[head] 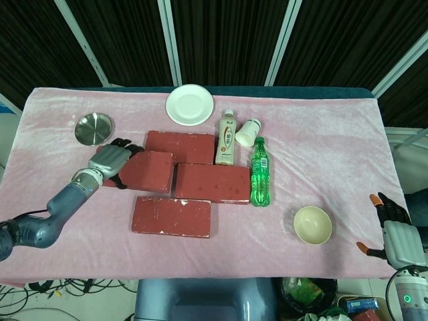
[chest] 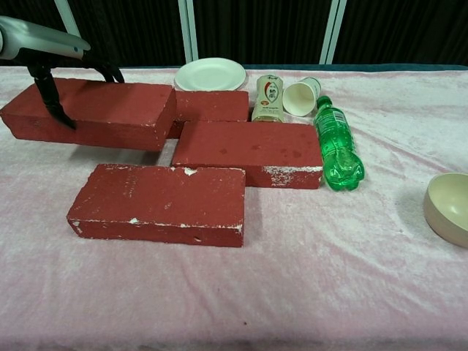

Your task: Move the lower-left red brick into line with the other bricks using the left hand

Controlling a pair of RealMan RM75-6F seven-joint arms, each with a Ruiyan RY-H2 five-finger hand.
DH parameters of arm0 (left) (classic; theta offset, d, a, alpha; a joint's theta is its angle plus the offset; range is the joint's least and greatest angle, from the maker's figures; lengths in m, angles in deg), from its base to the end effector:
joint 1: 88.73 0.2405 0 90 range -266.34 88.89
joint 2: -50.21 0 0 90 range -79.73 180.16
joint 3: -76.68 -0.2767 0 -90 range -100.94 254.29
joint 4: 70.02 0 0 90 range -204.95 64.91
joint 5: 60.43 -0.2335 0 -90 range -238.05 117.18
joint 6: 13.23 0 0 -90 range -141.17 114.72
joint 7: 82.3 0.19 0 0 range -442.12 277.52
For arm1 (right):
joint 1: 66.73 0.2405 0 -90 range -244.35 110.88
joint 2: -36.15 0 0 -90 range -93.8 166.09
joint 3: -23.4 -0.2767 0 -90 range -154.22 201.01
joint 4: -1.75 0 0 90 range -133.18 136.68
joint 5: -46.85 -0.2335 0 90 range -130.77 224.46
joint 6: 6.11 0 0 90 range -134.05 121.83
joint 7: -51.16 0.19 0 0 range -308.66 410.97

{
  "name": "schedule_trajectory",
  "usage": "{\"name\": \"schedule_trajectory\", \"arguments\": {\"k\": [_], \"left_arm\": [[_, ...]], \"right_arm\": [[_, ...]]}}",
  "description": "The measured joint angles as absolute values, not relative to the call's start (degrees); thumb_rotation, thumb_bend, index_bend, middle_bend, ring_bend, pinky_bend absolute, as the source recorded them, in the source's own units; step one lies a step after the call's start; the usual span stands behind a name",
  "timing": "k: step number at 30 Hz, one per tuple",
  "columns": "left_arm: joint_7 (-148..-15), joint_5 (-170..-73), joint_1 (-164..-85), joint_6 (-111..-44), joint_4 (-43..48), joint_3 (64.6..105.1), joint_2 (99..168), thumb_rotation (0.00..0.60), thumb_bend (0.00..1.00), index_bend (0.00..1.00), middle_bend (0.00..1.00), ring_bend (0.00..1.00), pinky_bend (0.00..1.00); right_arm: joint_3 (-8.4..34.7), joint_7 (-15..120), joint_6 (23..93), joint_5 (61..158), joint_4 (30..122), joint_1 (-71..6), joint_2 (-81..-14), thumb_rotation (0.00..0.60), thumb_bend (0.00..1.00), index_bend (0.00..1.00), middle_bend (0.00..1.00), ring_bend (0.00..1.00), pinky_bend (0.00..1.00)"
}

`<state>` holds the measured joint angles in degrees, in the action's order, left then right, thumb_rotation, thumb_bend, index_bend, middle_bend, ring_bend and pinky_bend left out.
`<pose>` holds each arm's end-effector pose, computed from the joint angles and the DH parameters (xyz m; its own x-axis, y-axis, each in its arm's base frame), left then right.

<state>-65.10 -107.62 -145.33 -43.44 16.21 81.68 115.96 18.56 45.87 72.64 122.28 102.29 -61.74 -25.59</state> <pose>-0.1847 0.4692 0.0405 0.6068 0.4598 0.6483 0.7947 -0.3371 -0.5048 -0.3440 -0.2337 0.1423 0.3524 -0.0985 0.9306 -0.9201 0.1453 0.3638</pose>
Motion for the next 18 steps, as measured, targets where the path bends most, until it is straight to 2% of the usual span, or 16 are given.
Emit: {"name": "schedule_trajectory", "arguments": {"k": [18], "left_arm": [[-64.1,-105.05,-146.05,-45.94,13.8,77.83,119.18,0.6,0.28,0.23,0.25,0.0,0.0]], "right_arm": [[18.48,46.17,72.51,122.04,102.35,-61.73,-25.54,0.6,0.05,0.0,0.0,0.0,0.08]]}}
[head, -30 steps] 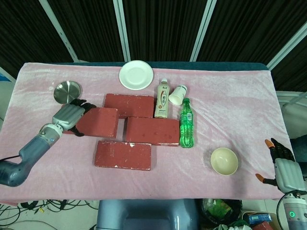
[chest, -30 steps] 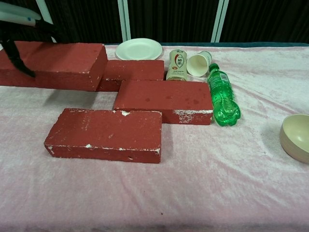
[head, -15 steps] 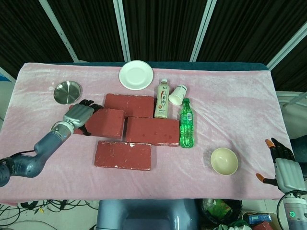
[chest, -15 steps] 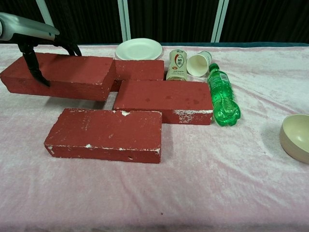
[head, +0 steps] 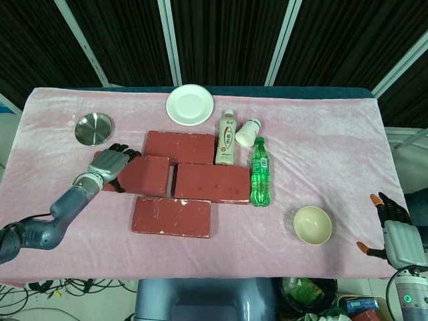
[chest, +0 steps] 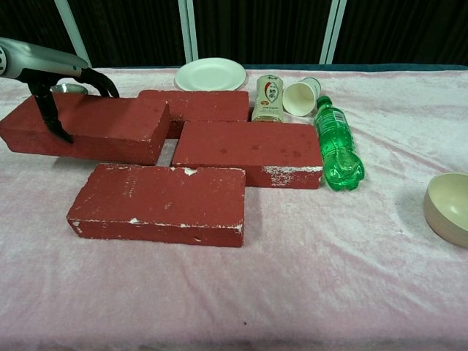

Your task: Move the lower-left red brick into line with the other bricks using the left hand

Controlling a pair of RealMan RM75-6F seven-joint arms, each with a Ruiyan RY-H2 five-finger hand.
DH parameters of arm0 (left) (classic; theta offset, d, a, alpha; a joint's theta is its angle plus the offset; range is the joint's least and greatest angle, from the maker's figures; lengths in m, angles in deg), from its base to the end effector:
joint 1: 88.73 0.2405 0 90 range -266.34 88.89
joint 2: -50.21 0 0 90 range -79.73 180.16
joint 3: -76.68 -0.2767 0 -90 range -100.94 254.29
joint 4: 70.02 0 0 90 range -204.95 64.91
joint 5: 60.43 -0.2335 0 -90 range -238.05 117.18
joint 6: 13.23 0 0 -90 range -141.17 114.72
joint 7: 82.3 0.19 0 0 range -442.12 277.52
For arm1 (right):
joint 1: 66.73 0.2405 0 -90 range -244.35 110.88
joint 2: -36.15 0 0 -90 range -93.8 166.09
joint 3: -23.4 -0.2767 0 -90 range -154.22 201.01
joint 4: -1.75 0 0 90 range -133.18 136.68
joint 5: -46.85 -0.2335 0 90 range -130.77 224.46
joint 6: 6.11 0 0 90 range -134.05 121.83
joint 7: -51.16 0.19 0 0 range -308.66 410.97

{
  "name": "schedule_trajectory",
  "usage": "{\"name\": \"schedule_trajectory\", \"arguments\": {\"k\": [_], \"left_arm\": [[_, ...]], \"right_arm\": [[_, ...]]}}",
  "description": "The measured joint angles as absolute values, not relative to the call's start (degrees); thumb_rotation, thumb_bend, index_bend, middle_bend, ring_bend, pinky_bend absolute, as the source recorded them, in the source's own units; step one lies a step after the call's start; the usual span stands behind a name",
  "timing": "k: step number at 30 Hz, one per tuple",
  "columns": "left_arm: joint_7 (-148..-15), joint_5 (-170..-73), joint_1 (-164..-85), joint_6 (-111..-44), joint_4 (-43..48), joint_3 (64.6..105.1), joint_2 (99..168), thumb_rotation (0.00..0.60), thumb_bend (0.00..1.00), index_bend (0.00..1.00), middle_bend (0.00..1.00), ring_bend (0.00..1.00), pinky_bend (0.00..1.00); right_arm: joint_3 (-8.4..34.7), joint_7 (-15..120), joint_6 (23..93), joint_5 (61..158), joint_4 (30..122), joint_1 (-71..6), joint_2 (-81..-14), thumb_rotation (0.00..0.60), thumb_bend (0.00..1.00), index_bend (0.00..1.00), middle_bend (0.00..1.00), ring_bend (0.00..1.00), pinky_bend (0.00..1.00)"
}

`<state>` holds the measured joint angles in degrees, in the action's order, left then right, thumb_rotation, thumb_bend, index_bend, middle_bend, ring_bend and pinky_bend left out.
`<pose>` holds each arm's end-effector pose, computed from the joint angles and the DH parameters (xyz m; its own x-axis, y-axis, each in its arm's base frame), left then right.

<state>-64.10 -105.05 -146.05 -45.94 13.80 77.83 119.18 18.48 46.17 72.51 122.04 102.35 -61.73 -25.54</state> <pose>-0.2042 0.4661 0.0248 0.6122 0.4765 0.6310 0.7886 -0.3094 -0.5315 -0.3445 -0.2339 0.1425 0.3462 -0.0988 0.9329 -0.9218 0.1493 0.3579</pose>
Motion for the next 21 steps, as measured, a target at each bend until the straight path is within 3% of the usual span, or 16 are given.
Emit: {"name": "schedule_trajectory", "arguments": {"k": [21], "left_arm": [[-63.85,-103.61,-146.32,-48.77,11.68,77.65,123.78,0.6,0.22,0.22,0.24,0.0,0.0]], "right_arm": [[18.59,46.33,72.25,122.11,102.44,-61.65,-25.41,0.6,0.05,0.0,0.0,0.0,0.08]]}}
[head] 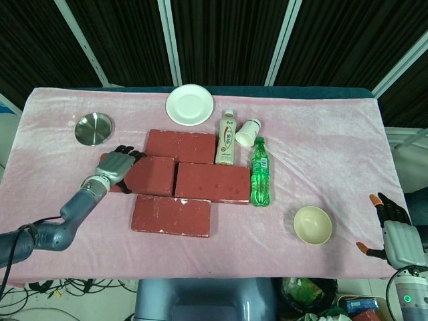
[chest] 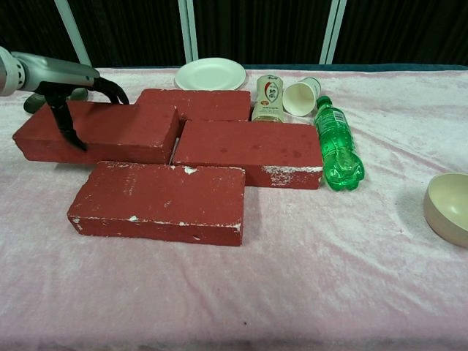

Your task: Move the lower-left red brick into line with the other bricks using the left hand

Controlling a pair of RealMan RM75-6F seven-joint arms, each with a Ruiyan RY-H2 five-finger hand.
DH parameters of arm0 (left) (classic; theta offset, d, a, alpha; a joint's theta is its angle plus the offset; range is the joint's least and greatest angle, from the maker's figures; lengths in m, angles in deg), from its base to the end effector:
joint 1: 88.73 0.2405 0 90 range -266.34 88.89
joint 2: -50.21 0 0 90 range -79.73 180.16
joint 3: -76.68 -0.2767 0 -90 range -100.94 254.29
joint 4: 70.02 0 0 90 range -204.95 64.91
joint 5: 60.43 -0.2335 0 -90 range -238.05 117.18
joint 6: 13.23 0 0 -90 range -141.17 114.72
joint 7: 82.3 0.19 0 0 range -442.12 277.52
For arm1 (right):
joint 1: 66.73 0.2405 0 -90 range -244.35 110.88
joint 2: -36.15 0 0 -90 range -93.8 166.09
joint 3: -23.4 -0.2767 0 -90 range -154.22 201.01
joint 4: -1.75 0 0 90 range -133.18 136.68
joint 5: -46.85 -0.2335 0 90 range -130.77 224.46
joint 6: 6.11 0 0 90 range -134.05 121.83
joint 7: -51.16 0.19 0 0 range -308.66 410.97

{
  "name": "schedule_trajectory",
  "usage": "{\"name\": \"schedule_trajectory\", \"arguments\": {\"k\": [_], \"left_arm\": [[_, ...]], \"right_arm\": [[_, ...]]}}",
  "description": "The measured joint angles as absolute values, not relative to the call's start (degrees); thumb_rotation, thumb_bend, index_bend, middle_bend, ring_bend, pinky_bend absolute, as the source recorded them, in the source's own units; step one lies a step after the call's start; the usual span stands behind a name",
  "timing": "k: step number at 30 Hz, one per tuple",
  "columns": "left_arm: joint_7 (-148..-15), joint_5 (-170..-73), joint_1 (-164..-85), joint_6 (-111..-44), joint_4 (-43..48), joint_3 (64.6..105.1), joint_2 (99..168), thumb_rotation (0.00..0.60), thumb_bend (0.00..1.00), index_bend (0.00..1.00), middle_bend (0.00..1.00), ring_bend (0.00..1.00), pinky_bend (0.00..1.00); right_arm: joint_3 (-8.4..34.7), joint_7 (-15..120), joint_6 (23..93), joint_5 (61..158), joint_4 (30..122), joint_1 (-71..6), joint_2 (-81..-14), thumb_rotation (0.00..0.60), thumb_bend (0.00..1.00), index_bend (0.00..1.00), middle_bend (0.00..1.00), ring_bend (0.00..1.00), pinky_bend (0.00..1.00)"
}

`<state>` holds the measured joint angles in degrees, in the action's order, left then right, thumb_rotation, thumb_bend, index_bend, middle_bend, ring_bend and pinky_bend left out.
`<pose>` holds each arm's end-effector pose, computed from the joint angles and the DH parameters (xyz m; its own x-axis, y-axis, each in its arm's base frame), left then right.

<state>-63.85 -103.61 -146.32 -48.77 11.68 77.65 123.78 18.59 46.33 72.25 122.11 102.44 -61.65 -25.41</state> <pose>-0.1992 0.4664 0.0012 0.5891 0.4691 0.6579 0.8070 -0.2999 -0.5088 -0.3443 -0.2339 0.1419 0.3439 -0.1042 0.9332 -0.9227 0.1469 0.3565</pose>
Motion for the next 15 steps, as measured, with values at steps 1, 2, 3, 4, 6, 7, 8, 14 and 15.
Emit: {"name": "schedule_trajectory", "arguments": {"k": [1,2,3,4,6,7,8,14,15], "left_arm": [[-63.91,-103.63,-146.32,-49.03,11.68,77.76,124.02,0.6,0.22,0.22,0.24,0.0,0.0],[-63.95,-103.65,-146.32,-49.19,11.69,77.83,124.19,0.6,0.22,0.22,0.24,0.0,0.0],[-64.0,-103.66,-146.33,-49.23,11.7,77.88,124.36,0.6,0.22,0.22,0.24,0.0,0.0],[-64.08,-103.67,-146.35,-49.18,11.7,77.92,124.54,0.6,0.22,0.22,0.24,0.0,0.0],[-64.16,-103.74,-146.39,-49.05,11.61,77.92,124.82,0.6,0.22,0.22,0.24,0.0,0.0],[-64.14,-103.8,-146.42,-49.04,11.45,77.89,125.01,0.6,0.21,0.21,0.24,0.0,0.0],[-64.14,-103.83,-146.43,-49.03,11.33,77.87,125.17,0.6,0.2,0.21,0.24,0.0,0.0],[-63.82,-103.68,-146.69,-48.75,10.6,77.55,126.05,0.6,0.15,0.18,0.22,0.0,0.0],[-63.71,-103.64,-146.74,-48.79,10.5,77.51,126.14,0.6,0.13,0.16,0.21,0.0,0.0]], "right_arm": [[18.61,46.31,72.27,122.12,102.45,-61.66,-25.41,0.6,0.05,0.0,0.0,0.0,0.08],[18.61,46.3,72.27,122.13,102.45,-61.66,-25.4,0.6,0.05,0.0,0.0,0.0,0.08],[18.61,46.29,72.29,122.12,102.45,-61.67,-25.4,0.6,0.05,0.0,0.0,0.0,0.08],[18.6,46.31,72.3,122.1,102.47,-61.68,-25.4,0.6,0.05,0.0,0.0,0.0,0.08],[18.58,46.33,72.33,122.08,102.46,-61.69,-25.4,0.6,0.05,0.0,0.0,0.0,0.08],[18.58,46.32,72.33,122.06,102.46,-61.69,-25.4,0.6,0.05,0.0,0.0,0.0,0.08],[18.58,46.32,72.31,122.05,102.48,-61.68,-25.39,0.6,0.05,0.0,0.0,0.0,0.08],[18.56,46.33,72.27,121.97,102.51,-61.67,-25.37,0.6,0.05,0.0,0.0,0.0,0.08],[18.55,46.33,72.27,121.94,102.52,-61.67,-25.37,0.6,0.05,0.0,0.0,0.0,0.08]]}}
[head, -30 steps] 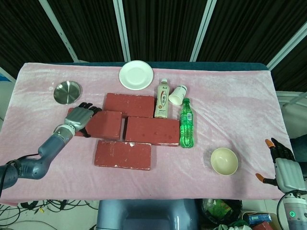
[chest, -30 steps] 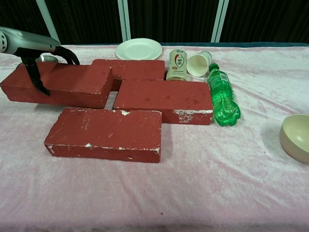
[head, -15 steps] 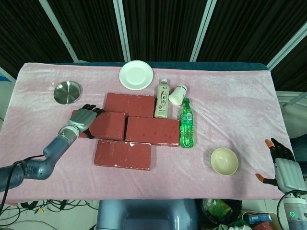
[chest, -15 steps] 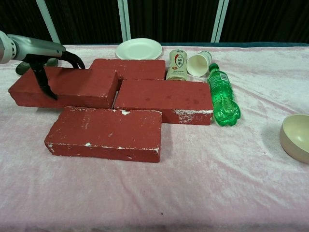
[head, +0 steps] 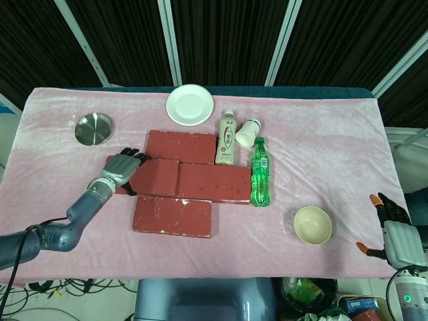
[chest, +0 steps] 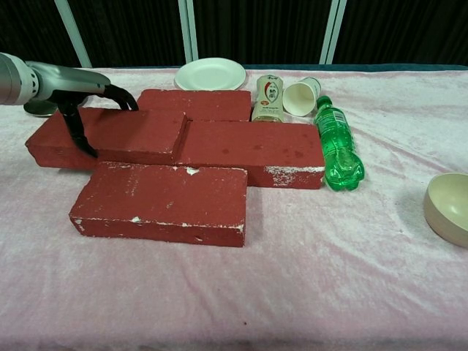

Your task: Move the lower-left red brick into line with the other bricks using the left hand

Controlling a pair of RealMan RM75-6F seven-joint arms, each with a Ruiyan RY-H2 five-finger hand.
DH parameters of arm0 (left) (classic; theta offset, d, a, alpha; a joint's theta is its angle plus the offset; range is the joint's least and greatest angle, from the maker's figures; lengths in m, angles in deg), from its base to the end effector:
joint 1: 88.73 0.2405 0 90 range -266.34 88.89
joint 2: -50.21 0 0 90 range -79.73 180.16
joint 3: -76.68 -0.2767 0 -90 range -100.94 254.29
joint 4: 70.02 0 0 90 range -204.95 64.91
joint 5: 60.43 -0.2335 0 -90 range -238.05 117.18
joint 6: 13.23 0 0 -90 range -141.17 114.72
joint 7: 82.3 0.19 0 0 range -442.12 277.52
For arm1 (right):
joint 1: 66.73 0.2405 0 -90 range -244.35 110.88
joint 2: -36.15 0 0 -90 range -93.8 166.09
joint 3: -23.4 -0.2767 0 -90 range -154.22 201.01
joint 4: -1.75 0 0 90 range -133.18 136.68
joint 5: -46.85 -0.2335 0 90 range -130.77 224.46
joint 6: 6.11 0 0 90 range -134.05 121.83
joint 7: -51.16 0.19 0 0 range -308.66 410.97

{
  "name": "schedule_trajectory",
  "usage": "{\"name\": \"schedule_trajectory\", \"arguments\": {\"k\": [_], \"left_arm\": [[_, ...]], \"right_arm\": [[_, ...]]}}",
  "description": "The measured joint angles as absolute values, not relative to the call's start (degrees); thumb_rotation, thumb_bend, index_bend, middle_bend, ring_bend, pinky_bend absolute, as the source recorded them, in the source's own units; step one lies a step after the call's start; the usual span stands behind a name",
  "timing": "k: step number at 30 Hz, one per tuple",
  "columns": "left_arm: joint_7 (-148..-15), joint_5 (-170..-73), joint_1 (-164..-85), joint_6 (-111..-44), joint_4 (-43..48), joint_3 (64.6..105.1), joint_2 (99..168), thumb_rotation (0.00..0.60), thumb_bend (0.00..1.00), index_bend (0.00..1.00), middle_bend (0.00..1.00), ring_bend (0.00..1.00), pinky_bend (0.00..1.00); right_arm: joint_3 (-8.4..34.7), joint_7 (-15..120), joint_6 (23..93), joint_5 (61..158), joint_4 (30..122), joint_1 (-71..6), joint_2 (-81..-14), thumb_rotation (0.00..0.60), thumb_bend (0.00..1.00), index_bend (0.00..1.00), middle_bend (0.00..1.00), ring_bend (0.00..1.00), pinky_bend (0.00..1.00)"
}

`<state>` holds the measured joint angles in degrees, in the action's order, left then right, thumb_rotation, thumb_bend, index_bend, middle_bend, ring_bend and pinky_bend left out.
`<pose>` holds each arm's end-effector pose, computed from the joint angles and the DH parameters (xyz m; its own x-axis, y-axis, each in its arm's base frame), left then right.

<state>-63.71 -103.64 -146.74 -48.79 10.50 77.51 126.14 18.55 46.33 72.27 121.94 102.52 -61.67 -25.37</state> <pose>-0.1946 0.4644 -0.0147 0.5885 0.4763 0.6533 0.8079 -0.3159 -0.4975 -0.3445 -0.2338 0.1424 0.3427 -0.1035 0.9337 -0.9227 0.1499 0.3553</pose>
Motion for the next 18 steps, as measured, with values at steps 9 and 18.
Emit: {"name": "schedule_trajectory", "arguments": {"k": [9,18], "left_arm": [[-61.84,-102.2,-147.18,-49.71,10.15,76.65,126.83,0.6,0.0,0.0,0.06,0.0,0.0],[-59.46,-101.08,-147.0,-54.28,12.84,76.28,126.34,0.6,0.0,0.0,0.02,0.0,0.0]], "right_arm": [[18.51,46.23,72.23,121.8,102.56,-61.64,-25.38,0.6,0.05,0.0,0.0,0.0,0.08],[18.56,45.85,72.19,121.74,102.55,-61.6,-25.45,0.6,0.05,0.0,0.0,0.0,0.08]]}}
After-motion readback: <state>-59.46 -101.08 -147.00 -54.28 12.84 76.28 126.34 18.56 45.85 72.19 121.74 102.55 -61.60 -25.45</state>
